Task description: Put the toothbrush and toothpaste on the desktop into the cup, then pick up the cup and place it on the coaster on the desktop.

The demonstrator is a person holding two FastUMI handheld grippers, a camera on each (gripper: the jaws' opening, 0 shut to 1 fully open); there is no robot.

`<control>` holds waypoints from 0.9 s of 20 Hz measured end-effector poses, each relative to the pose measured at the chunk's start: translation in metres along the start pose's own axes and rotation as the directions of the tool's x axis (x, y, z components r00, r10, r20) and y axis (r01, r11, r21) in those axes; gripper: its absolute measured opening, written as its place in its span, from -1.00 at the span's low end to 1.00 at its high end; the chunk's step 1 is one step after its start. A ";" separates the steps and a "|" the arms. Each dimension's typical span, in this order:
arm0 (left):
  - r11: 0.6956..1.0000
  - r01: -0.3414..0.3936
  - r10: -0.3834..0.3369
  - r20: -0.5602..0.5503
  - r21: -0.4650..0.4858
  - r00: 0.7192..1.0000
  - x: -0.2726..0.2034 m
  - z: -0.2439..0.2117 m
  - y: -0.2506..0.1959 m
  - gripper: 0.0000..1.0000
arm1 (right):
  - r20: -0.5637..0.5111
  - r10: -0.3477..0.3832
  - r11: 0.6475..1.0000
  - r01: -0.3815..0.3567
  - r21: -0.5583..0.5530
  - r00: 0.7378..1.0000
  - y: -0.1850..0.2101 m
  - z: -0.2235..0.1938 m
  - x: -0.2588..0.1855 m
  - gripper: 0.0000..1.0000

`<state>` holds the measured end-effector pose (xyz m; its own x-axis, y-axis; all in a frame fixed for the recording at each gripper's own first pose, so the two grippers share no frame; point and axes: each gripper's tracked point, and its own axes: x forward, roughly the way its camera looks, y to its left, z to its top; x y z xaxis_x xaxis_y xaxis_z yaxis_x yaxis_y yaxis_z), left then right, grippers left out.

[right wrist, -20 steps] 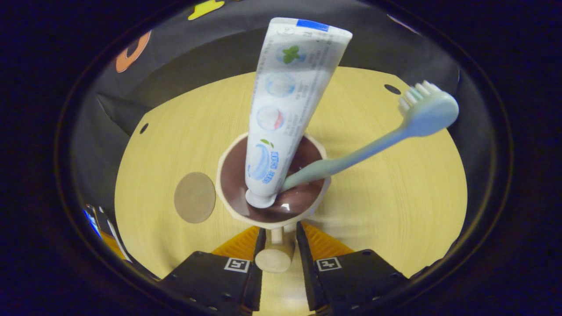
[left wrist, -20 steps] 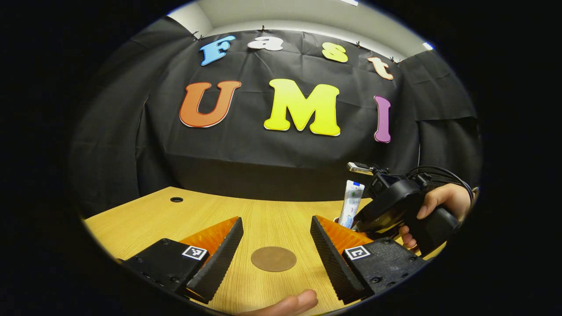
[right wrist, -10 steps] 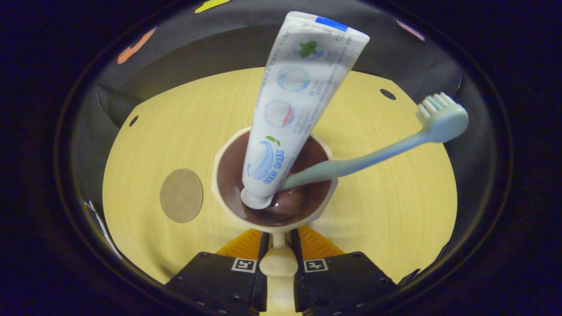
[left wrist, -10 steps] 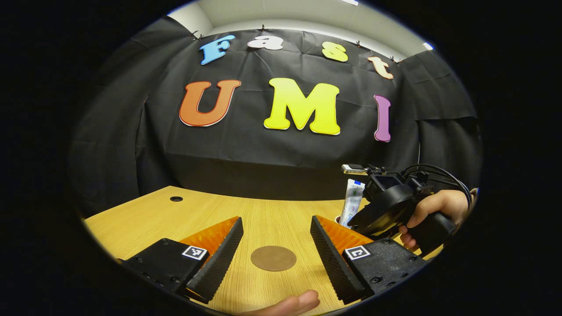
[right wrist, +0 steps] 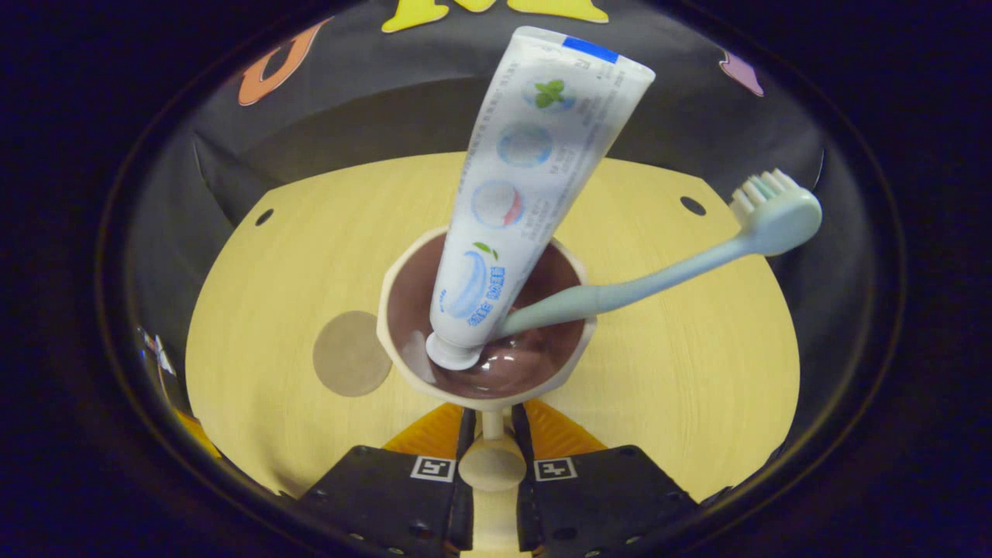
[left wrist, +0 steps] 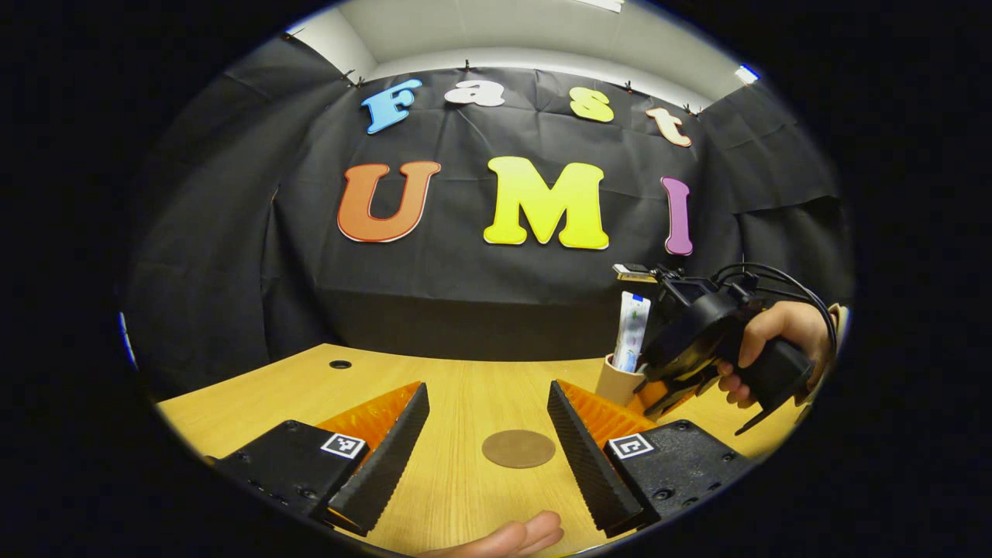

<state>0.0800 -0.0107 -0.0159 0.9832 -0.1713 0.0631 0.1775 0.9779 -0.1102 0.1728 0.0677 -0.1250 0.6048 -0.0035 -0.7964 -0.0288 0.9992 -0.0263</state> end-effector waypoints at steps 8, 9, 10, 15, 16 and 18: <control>0.999 -0.026 0.026 0.018 0.029 1.000 -0.030 0.009 0.018 0.95 | -0.050 0.103 0.988 -0.109 -0.114 0.993 -0.017 -0.004 -0.008 -0.57; 0.999 -0.025 0.025 0.018 0.029 1.000 -0.031 0.008 0.019 0.95 | -0.066 0.114 0.986 -0.121 -0.115 0.991 -0.015 -0.003 -0.012 -0.56; 0.999 -0.018 0.017 0.021 0.028 1.000 -0.031 0.007 0.019 0.95 | -0.079 0.117 0.985 -0.126 -0.121 0.990 -0.014 -0.005 -0.015 -0.58; 0.999 -0.035 0.035 -0.025 0.002 0.999 -0.027 -0.011 0.031 0.95 | -0.095 0.104 0.976 -0.120 -0.180 0.990 -0.022 -0.005 -0.015 -0.53; 0.999 -0.039 0.039 -0.030 -0.003 0.999 -0.027 -0.012 0.032 0.95 | -0.093 0.097 0.974 -0.114 -0.196 0.991 -0.026 -0.004 -0.016 -0.57; 0.999 -0.040 0.039 -0.036 -0.013 0.999 -0.026 -0.014 0.033 0.95 | -0.074 0.087 0.969 -0.101 -0.224 0.993 -0.032 0.000 -0.014 -0.56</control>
<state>0.0607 0.0240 -0.0354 0.9903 -0.1368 0.0226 0.1386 0.9823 -0.1256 0.1651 0.0358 -0.1131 0.5390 0.0803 -0.8384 -0.2677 0.9602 -0.0802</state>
